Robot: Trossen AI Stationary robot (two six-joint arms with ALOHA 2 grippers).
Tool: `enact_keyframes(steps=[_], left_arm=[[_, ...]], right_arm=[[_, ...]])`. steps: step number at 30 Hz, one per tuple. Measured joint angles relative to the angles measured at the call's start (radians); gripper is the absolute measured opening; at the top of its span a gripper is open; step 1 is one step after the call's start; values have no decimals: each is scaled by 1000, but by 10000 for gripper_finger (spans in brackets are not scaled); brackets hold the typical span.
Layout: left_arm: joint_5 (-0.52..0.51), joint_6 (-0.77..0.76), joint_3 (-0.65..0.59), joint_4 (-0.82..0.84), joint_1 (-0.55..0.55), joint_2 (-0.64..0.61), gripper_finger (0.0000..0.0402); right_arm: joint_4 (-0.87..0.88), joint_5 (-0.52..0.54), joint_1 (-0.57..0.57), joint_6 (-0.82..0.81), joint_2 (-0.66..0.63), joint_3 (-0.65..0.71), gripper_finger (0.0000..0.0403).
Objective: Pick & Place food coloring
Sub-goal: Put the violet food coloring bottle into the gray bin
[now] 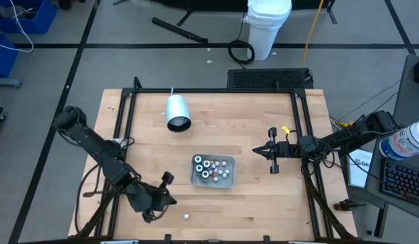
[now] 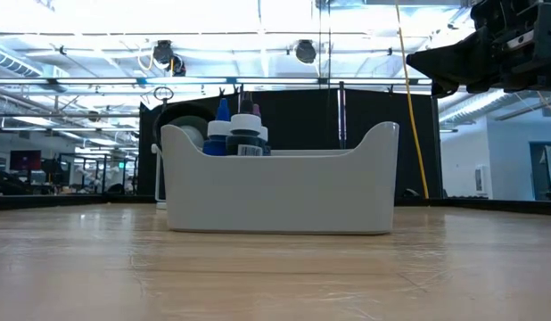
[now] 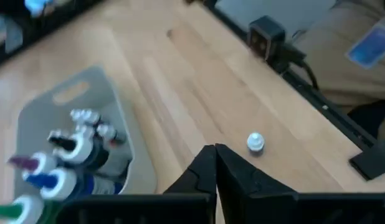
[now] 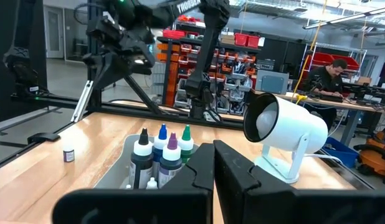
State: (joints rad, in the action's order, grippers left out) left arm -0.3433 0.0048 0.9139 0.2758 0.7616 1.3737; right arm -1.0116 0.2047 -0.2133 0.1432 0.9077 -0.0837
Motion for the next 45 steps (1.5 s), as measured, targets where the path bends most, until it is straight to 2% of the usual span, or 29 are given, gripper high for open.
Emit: enact_keyframes(steps=[5,7,10,15,18,22,30,38,45], left_arm=[[5,208,-201,-398,-8,-82,7],[30,240,-263,-511,-45,-135,4],[71,158,-345,-600,-154,-211,6],[364,-43,-469,-761,-313,-222,4],[385,-82,-523,-886,-311,-176,3],[339,-74,-534,-997,-277,-101,5],[341,83,-498,-996,-224,2,4],[330,40,-498,-957,-222,16,3],[264,44,-498,-928,-214,17,3]], right_arm=[[0,0,0,0,0,0,0],[-1,0,0,0,0,0,0],[-2,0,0,0,0,0,0],[-1,0,0,0,0,0,0],[-1,0,0,0,0,0,0],[0,0,0,0,0,0,0],[25,1,0,2,1,0,0],[15,5,0,45,1,0,0],[-16,6,0,58,1,0,0]])
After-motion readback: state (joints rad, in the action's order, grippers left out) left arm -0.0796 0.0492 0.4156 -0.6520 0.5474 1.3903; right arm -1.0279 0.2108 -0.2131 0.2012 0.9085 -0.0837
